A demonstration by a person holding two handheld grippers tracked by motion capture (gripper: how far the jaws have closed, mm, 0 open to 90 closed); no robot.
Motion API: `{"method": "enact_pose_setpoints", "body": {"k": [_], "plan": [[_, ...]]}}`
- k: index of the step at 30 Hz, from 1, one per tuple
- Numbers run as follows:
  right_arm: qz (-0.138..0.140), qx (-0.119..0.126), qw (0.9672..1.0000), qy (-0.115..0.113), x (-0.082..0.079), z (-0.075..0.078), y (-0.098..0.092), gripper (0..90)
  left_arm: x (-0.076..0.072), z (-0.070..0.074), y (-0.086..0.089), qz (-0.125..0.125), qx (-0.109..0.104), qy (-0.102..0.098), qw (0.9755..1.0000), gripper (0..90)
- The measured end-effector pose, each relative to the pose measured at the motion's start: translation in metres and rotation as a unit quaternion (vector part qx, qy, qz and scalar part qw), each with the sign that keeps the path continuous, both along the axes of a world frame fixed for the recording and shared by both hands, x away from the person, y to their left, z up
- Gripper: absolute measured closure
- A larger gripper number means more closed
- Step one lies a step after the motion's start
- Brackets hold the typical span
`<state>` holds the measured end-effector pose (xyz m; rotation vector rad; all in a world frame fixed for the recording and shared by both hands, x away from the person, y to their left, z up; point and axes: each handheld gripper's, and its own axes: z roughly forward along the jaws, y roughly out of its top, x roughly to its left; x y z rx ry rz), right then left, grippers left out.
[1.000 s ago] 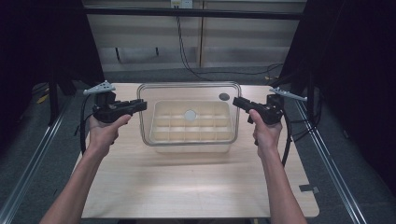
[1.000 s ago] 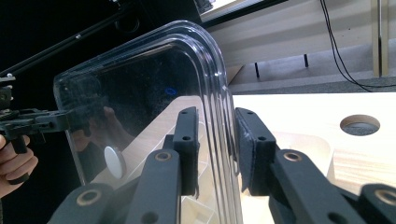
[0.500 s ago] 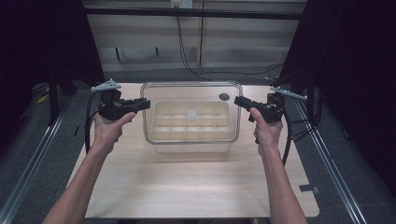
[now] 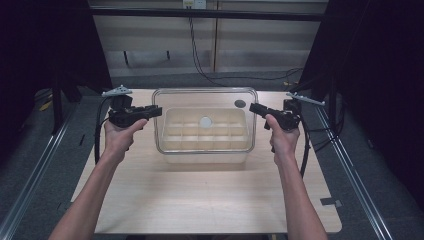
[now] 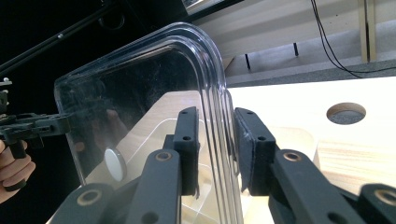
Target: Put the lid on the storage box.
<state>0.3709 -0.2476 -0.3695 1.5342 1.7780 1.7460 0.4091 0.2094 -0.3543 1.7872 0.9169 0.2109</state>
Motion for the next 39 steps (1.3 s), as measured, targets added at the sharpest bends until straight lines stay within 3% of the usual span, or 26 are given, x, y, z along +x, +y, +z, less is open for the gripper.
{"method": "enact_pose_setpoints", "body": {"k": [13,27,30,35,39], "plan": [[-0.002,0.011,0.9998,0.014,0.007,-0.010,-0.003,72.2,0.010,-0.005,-0.003,0.003,-0.006,0.011,0.9999,69.8],[-0.008,0.002,0.9994,0.033,0.022,-0.017,-0.003,71.7,0.023,-0.007,-0.007,0.005,-0.002,0.023,0.9997,67.7],[-0.014,-0.003,0.9992,0.038,0.025,-0.019,-0.002,71.6,0.028,-0.013,-0.008,0.009,0.006,0.028,0.9996,66.1],[-0.014,-0.008,0.9990,0.041,0.029,-0.020,0.000,71.5,0.037,-0.018,-0.005,0.001,-0.007,0.045,0.9990,65.9],[-0.014,-0.009,0.9989,0.043,0.032,-0.022,-0.001,71.4,0.041,-0.019,-0.006,-0.003,-0.003,0.047,0.9989,65.8]]}}
